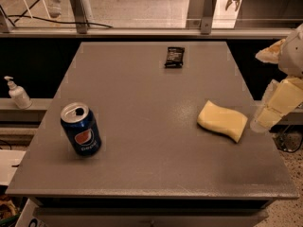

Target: Move sponge near rxbar chocolate

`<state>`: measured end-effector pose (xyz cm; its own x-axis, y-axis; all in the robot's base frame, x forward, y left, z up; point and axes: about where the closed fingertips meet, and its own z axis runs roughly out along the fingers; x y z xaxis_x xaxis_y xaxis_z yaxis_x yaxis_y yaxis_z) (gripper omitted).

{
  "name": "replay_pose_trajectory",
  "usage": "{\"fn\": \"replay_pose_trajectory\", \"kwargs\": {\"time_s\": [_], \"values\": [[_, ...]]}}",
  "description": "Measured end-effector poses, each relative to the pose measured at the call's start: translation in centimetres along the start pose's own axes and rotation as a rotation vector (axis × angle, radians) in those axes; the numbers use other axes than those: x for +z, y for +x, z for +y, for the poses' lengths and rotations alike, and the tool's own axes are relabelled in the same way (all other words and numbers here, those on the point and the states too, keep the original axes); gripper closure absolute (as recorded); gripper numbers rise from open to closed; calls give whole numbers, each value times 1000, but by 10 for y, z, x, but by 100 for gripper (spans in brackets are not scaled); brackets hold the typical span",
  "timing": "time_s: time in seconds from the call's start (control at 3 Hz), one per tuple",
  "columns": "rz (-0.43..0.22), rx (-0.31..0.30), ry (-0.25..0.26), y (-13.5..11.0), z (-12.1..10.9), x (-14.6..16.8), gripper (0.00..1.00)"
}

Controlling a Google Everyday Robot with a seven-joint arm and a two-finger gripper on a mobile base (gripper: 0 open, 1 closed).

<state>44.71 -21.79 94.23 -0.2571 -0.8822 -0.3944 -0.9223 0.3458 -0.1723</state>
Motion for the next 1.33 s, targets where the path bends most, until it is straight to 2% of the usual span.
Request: {"fn": "replay_pose_trajectory", "kwargs": {"time_s": [0.33, 0.67, 1.33], "values": [[-147, 58, -45, 5, 3, 25, 0], [-249, 74, -83, 2, 8, 46, 0], [-315, 23, -106, -2, 19, 81, 0]]}}
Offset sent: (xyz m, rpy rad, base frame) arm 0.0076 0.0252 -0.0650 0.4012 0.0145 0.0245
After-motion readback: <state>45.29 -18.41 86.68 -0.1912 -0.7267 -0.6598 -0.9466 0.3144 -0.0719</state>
